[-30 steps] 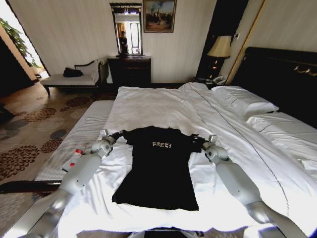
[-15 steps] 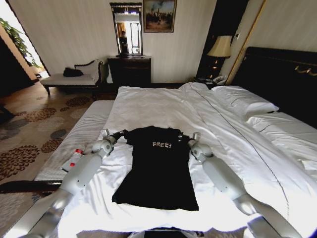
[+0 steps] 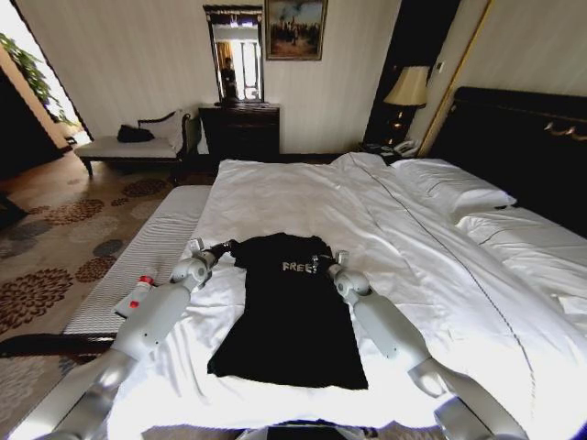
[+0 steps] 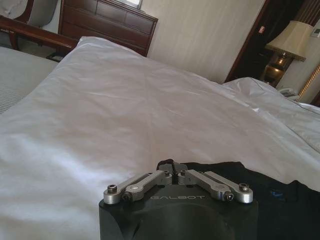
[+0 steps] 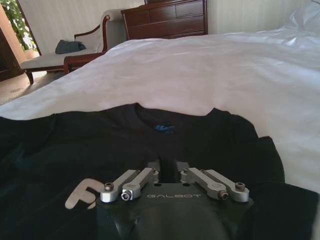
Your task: Fold the clothes on the bed.
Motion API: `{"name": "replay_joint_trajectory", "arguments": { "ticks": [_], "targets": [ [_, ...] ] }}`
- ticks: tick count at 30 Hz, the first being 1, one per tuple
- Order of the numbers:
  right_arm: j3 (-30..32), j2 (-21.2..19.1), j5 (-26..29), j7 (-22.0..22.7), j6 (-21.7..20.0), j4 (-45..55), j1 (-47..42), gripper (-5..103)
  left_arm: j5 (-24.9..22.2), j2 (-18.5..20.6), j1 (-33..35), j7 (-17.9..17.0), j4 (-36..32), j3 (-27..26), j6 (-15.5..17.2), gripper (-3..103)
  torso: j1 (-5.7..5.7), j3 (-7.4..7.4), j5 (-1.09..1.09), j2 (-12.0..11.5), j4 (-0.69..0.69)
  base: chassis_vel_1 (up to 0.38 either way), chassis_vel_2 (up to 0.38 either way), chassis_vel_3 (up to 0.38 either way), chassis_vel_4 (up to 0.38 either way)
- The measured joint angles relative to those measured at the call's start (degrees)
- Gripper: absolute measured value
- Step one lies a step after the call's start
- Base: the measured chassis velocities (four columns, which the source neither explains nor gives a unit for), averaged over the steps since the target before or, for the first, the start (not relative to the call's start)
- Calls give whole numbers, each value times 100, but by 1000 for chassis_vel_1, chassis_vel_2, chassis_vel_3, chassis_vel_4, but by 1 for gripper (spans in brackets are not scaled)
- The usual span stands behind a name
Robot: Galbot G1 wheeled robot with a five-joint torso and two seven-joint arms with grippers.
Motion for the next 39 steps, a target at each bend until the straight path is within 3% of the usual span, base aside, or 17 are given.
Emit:
{"name": "replay_joint_trajectory", "arguments": {
  "ticks": [4,8,10,11,14,17,22,30,39],
  "targets": [
    [-69,-49,-66,-11,0,188,-144,27,3,5,13,-7,-29,0,0,0,0,0,0,0,0,0,0,0,0],
    [-36,-63,-75,4,-2,423,-269,48,3,12,15,-35,-78,0,9,0,-1,0,2,0,1,0,0,0,0],
    [17,-77,-34,25,-5,484,-279,48,3,19,18,-43,-94,0,11,0,-1,0,2,0,2,0,0,0,0],
    [109,-110,55,73,-11,576,-284,54,3,27,26,-51,-116,0,12,0,0,0,2,0,2,0,0,0,0],
    [363,-325,439,193,-59,838,-296,70,4,41,60,-57,-150,1,14,0,0,0,2,0,2,0,0,0,0],
    [585,-570,646,228,-73,998,-330,75,5,44,81,-58,-174,0,15,0,0,0,0,0,-1,0,0,0,0],
    [1000,-937,603,211,39,845,-566,97,40,33,94,-79,-221,0,21,0,-1,0,2,0,0,0,0,0,0],
    [1674,-1201,461,68,122,995,-1451,100,65,-30,80,-208,-401,79,78,0,-1,-1,2,0,-1,0,0,0,0],
    [2103,-1348,449,-59,154,1063,-1835,100,-85,-311,-343,-859,-859,772,385,0,0,-1,3,0,-1,0,0,0,0]
  ]
}}
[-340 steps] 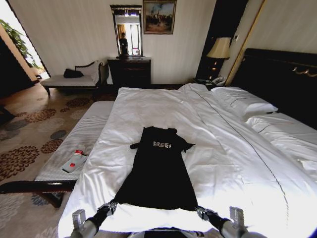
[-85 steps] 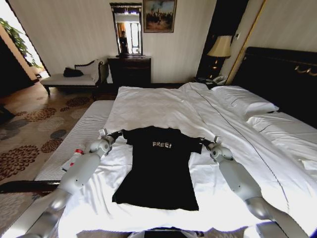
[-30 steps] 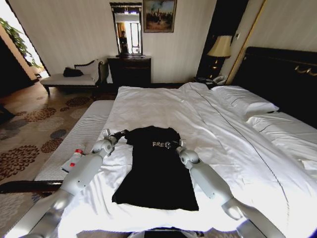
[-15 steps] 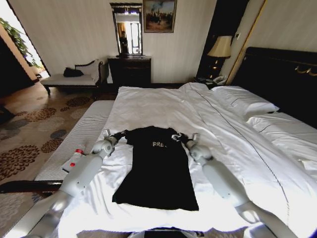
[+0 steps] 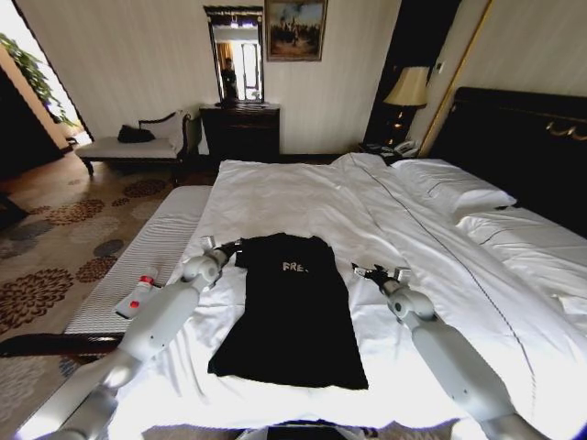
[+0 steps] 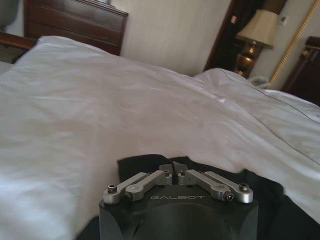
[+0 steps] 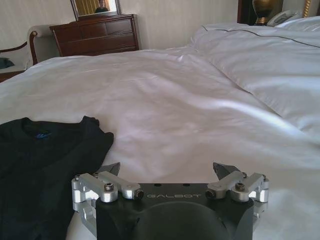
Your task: Fold the clothes on the bed.
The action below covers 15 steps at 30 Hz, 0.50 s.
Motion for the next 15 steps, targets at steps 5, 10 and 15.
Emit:
{"name": "replay_joint_trajectory", "arguments": {
  "ticks": [5,10,15],
  "targets": [
    [151,-32,21,-38,1,79,-110,100,-13,-122,-106,-228,-83,523,107,0,0,0,-1,0,2,0,0,0,0],
    [269,-95,40,-87,1,133,-185,100,-10,-302,-78,-453,-183,824,203,0,0,0,-2,0,2,0,0,0,0],
    [411,-150,87,-125,2,244,-294,100,57,-398,-74,-549,-163,1121,219,0,0,0,-1,0,0,0,0,0,0]
  ]
}}
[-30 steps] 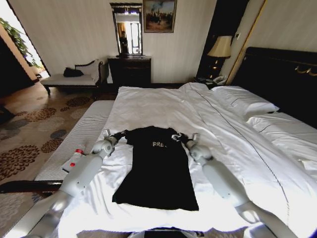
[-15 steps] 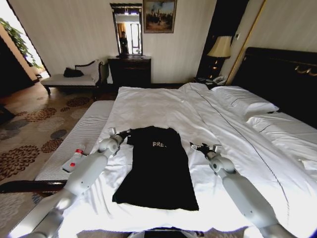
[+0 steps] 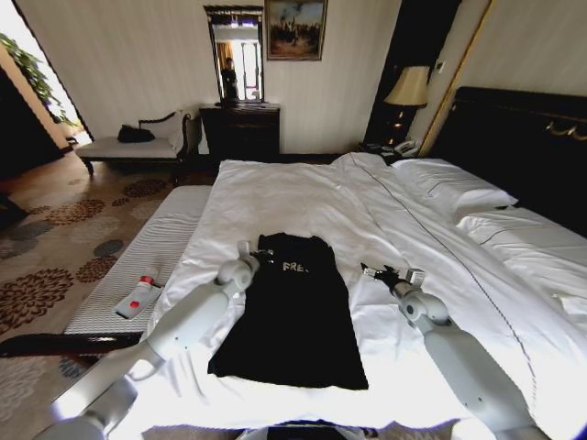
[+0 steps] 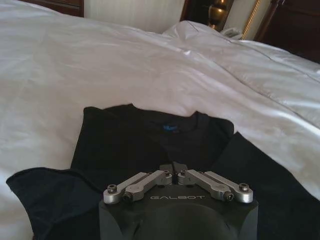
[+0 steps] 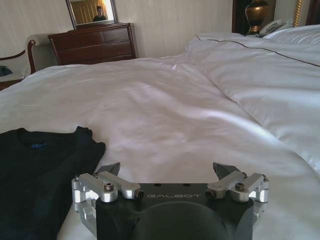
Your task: Fold the clothes on the bed.
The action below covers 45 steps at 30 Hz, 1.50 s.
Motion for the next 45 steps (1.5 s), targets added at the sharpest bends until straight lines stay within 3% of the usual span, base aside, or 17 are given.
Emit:
{"name": "replay_joint_trajectory", "arguments": {
  "ticks": [10,14,19,23,24,26,29,32,35,38,45],
  "targets": [
    [181,-68,14,-62,39,152,-234,100,65,-372,-215,-175,469,233,23,-3,0,1,0,0,-2,0,0,0,0],
    [207,-95,11,-97,60,186,-311,100,-36,-346,-218,-264,411,241,183,17,0,1,-1,0,1,0,0,0,0],
    [170,-128,77,-105,64,163,-264,100,-54,-186,-129,-264,135,259,206,28,0,1,-1,0,2,0,0,0,0],
    [17,-229,241,-129,64,56,-71,100,32,6,-28,-201,-107,262,228,49,0,1,-1,0,1,0,0,0,0],
    [-8,-245,260,-137,64,34,-41,100,36,18,-14,-200,-118,239,228,49,0,1,-2,0,2,0,0,0,0],
    [-119,-309,333,-173,65,-71,96,100,28,39,21,-200,-119,70,212,55,1,1,-3,0,3,0,0,0,0],
    [-401,-422,533,-251,67,-350,415,100,-79,8,-36,-212,69,-294,179,72,0,1,-3,0,1,0,0,0,0],
    [-606,-482,702,-305,65,-582,665,100,-161,-23,-153,-209,223,-488,175,77,1,1,-2,0,1,0,0,0,0],
    [-896,-512,1110,-381,-48,-923,1122,100,-260,-83,-338,-183,527,-679,173,93,1,1,-1,0,-1,0,0,0,0],
    [-1100,-456,1399,-398,-170,-1199,1550,100,-306,-139,-431,-133,828,-819,173,99,1,1,-3,0,0,0,0,0,0],
    [-1429,-195,1863,-391,-521,-1755,2214,100,-321,-180,-469,102,1381,-1085,279,100,2,2,-3,-1,3,0,0,0,0]
  ]
}}
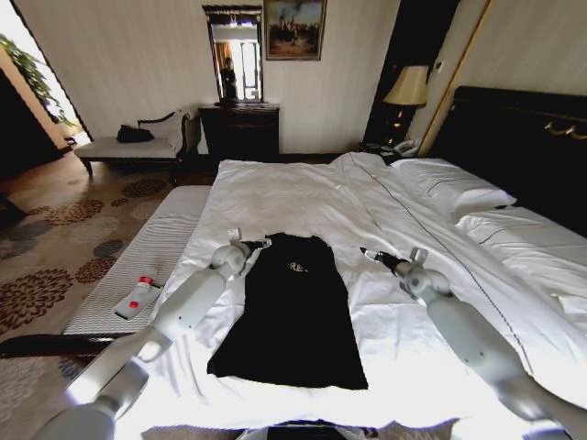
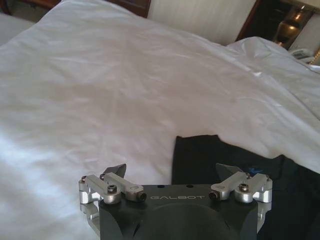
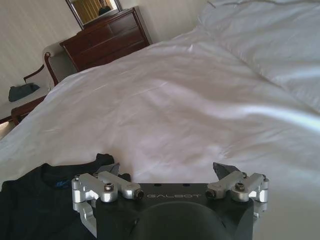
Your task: Fold the clothes on the bed.
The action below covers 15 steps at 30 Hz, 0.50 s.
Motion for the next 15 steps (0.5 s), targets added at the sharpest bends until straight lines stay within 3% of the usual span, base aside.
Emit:
{"name": "replay_joint_trajectory", "arguments": {
  "ticks": [5,10,15],
  "targets": [
    [-39,244,608,152,-554,-364,339,100,-254,-33,-37,486,401,-247,280,100,-1,0,0,0,-2,0,0,0,0],
    [-83,370,857,289,-929,-583,521,100,-422,-93,-136,905,608,-331,351,100,-1,-1,1,0,-4,0,0,0,0],
    [-277,674,891,302,-1098,-1233,958,100,-461,-263,-288,1734,1180,-503,389,100,-1,-1,1,0,-3,0,0,0,0]
  ]
}}
